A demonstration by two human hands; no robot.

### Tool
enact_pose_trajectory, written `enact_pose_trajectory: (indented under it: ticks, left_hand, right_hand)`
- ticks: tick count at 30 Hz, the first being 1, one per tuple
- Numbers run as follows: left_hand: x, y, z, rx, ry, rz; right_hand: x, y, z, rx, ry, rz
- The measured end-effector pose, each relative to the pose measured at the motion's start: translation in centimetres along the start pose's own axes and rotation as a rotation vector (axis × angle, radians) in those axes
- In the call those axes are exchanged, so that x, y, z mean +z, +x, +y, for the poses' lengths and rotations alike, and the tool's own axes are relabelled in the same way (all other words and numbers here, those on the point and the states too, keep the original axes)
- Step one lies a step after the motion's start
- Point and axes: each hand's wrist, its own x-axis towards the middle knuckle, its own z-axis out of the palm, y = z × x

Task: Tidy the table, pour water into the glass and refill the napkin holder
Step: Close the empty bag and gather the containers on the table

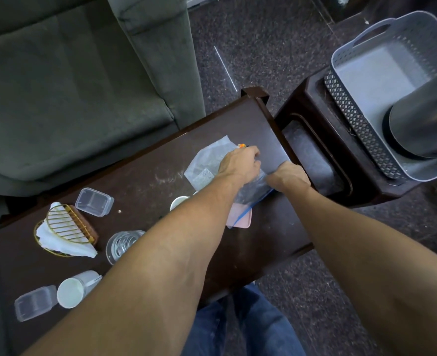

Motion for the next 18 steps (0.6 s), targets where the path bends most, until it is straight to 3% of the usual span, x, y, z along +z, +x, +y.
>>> enact_pose_trajectory:
  ticks: [5, 9, 15, 18]
  left_hand:
    - [-1.5, -1.0, -0.3, 0.080, 0.074, -0.002]
    - [-5.7, -2.7, -0.1, 0.205, 0.206, -0.008]
    - [-16.6, -7.1, 0.2, 0.180, 0.073, 0.060]
    - [-23.1, -10.8, 0.1, 0.167, -0.032, 0.139]
  right_hand:
    - [-1.3, -1.5, -0.3, -0.145, 0.062, -0.007]
    - [-4.3, -4.7, -2.2, -0.394, 0.065, 0.057]
    - [-11.6, -12.4, -8.1, -0.725, -0.090, 0.132]
    - [-15.8, -17.5, -11.5, -0.830, -0.038, 0.209]
